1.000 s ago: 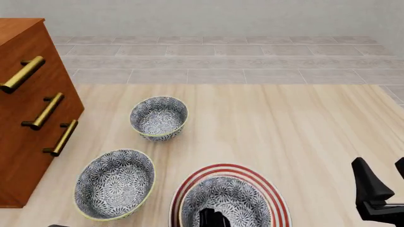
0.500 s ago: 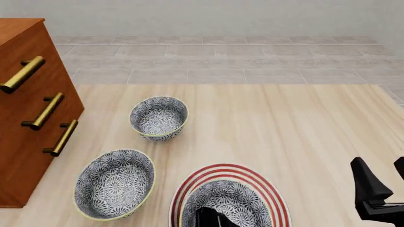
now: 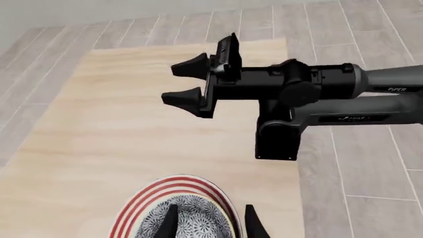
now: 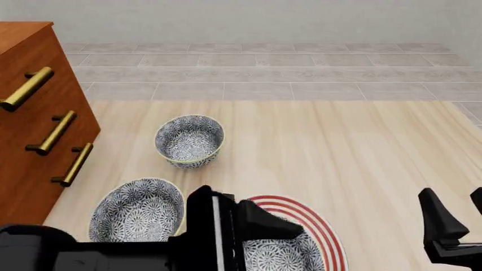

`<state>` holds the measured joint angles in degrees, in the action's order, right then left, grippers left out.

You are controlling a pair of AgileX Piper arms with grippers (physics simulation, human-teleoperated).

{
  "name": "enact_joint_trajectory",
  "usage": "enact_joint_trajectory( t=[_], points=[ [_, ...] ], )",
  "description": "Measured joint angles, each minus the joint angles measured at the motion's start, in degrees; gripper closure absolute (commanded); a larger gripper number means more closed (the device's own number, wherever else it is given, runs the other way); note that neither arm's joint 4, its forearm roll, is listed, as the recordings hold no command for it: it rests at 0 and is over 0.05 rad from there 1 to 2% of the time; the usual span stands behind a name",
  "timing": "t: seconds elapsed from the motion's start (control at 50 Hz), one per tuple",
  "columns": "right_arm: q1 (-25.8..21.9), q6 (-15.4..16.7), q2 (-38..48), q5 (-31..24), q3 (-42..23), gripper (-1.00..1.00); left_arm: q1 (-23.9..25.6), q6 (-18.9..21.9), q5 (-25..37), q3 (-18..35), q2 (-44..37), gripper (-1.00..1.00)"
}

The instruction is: Put the bowl at the front on the plate.

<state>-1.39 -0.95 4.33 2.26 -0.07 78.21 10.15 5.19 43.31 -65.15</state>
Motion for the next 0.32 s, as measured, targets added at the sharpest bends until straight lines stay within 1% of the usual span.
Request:
enact_joint_trajectory(
  t=[0.14,0.32],
  points=[
    [0.07,-0.04,-0.14,-0.12,0.01,-1.0,-3.48,2.12,1.62,1.82,4.07,-1.0],
    [0.2,-0.18,-0.06,-0.12,0.0,-1.0,-8.56,4.13,1.6,2.47,8.14,-1.0]
  ],
)
